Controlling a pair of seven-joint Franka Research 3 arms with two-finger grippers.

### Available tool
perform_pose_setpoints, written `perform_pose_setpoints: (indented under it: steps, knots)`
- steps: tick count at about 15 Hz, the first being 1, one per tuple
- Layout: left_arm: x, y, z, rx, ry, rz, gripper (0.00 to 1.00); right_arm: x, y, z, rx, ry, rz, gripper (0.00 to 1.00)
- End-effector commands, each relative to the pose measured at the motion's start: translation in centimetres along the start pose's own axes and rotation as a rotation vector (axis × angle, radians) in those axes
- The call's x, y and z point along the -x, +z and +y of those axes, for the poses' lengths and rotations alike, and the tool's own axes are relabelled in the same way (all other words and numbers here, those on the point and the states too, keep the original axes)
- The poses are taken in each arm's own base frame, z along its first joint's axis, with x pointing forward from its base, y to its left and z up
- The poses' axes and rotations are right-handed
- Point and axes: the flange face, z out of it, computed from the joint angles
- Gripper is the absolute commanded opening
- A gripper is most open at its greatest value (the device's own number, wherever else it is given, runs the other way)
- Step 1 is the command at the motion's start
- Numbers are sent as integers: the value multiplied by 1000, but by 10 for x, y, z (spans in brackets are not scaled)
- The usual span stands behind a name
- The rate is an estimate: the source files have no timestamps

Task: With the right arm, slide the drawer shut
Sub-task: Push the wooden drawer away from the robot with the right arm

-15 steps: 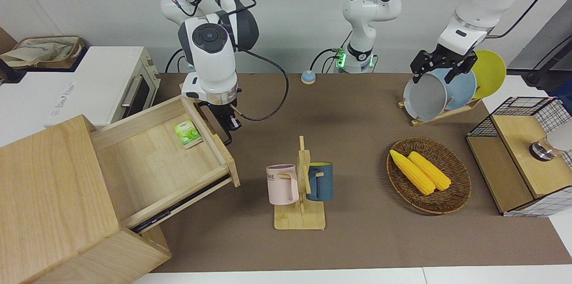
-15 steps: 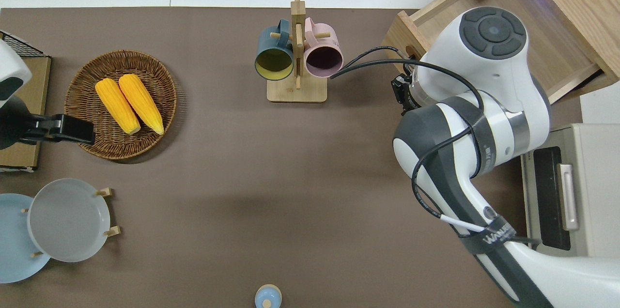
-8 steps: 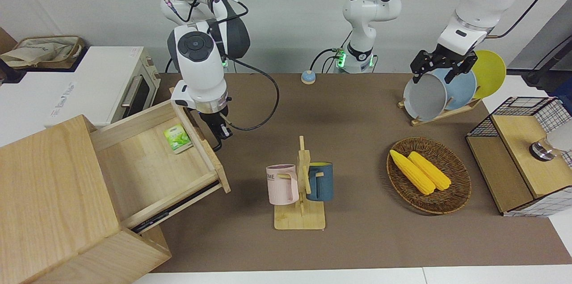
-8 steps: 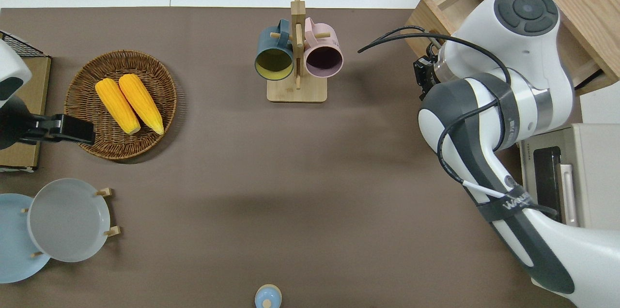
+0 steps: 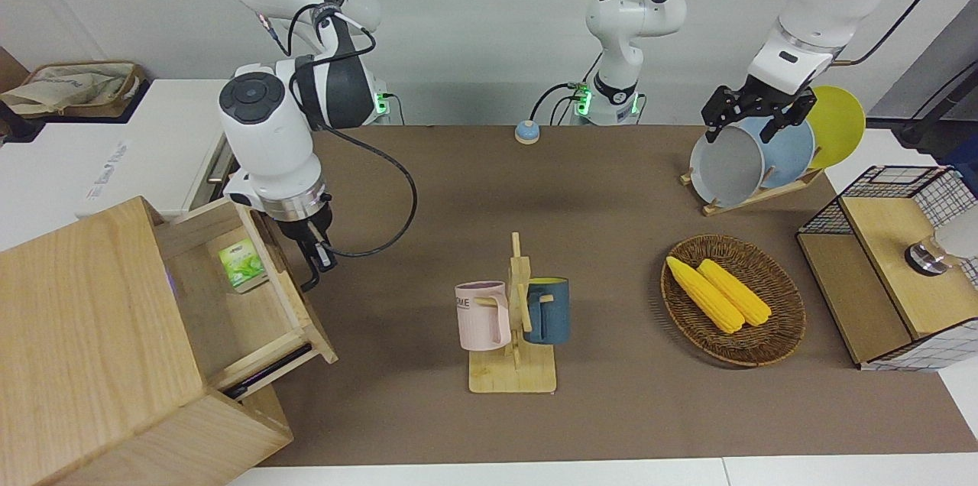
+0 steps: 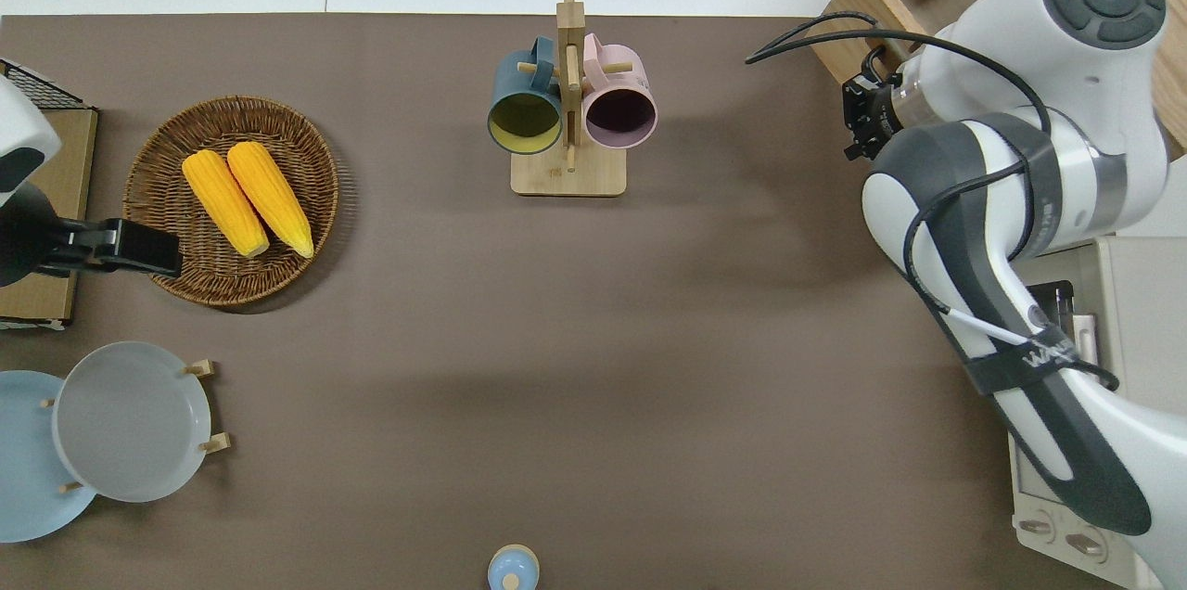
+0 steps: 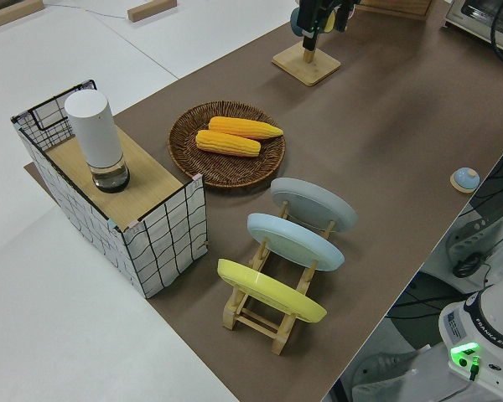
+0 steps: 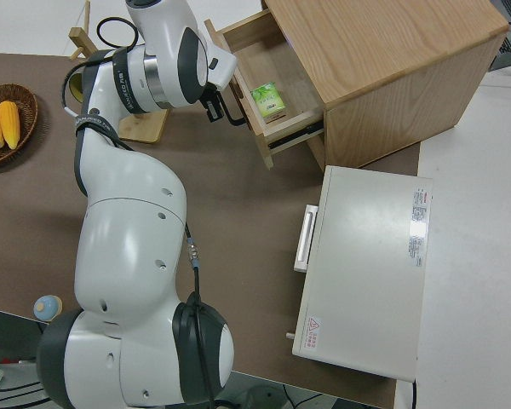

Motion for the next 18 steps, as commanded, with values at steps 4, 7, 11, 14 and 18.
perform_pose_setpoints:
  steps: [4,7,11,14,18]
  knots:
    - [-1,-4,-1,-16,11,-5,993,-58,0,10,-23,-81,36,0]
    - [-1,-4,-1,-16,11,-5,993,-84,-3,18,-36,-118,40,0]
    - [-1,-4,-1,-16,11,-5,993,-108,6,28,-31,-123,33,0]
    - [-1,-3,-1,-16,11,-7,993,-125,10,32,-36,-131,33,0]
    - [-1,-4,-1,-16,11,-5,993,-141,13,35,-45,-114,35,0]
